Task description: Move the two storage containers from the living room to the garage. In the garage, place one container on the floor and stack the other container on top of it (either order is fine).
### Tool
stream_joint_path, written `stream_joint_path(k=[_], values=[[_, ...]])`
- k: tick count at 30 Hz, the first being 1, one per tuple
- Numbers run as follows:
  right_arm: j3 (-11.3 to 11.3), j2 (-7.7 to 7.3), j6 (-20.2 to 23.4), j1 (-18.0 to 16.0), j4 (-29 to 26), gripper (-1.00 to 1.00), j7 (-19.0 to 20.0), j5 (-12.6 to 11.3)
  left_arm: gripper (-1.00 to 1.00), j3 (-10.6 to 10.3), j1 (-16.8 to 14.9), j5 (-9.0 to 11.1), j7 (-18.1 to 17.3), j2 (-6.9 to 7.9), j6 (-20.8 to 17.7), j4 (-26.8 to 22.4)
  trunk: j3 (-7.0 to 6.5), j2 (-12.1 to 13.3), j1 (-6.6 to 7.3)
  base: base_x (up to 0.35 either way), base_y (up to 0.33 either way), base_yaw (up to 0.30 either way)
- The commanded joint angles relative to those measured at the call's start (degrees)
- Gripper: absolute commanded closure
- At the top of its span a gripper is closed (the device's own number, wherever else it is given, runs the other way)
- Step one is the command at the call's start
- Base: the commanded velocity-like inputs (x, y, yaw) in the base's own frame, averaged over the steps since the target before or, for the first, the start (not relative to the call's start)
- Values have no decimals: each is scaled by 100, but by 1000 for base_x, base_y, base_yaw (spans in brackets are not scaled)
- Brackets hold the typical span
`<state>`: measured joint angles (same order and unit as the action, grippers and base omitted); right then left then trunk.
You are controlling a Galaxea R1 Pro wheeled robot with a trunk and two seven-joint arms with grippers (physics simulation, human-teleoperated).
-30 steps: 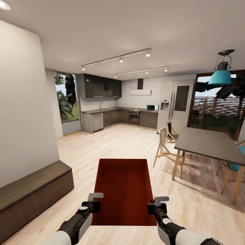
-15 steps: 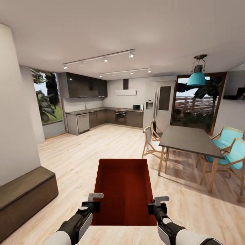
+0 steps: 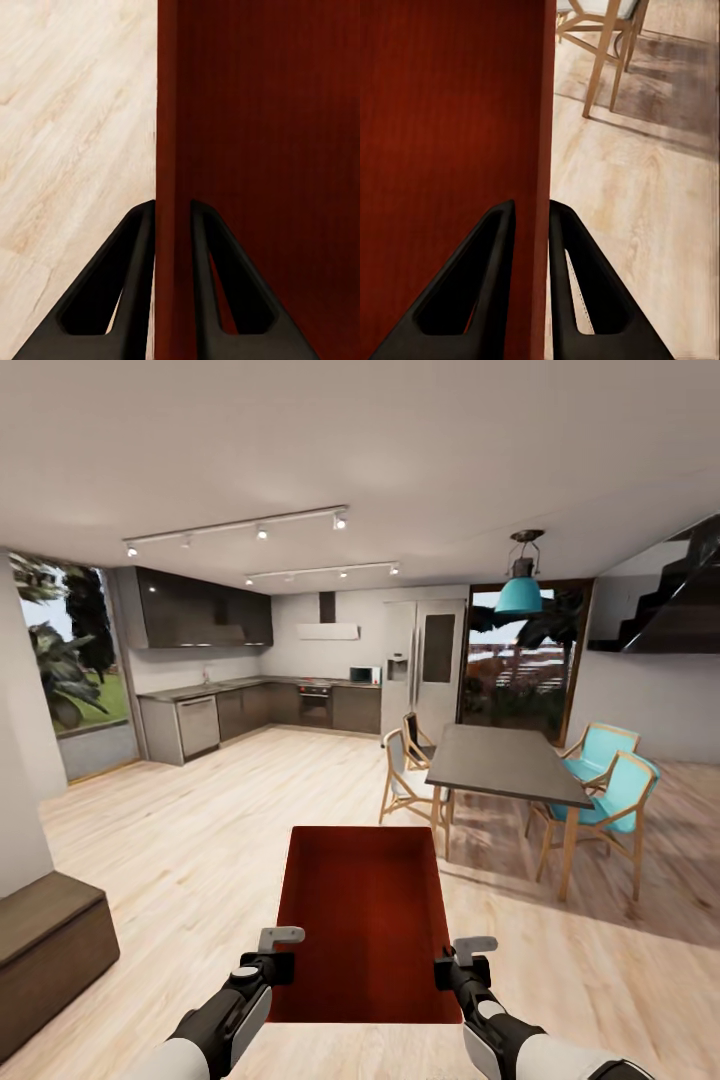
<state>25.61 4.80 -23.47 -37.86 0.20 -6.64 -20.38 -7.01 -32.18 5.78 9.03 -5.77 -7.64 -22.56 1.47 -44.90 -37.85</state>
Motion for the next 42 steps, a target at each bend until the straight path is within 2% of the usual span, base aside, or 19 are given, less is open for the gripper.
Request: stream_joint_path(k=[1,42], values=[[-127,4,-35,-11,-2,100,-31,-118,100,-34,1,11,90,6,-42,-3,10,-8,-1,0,0,-282],[-127,4,-36,-11,-2,100,-31,-116,100,-29,1,20,81,7,-37,-45,10,-8,-1,0,0,-282]])
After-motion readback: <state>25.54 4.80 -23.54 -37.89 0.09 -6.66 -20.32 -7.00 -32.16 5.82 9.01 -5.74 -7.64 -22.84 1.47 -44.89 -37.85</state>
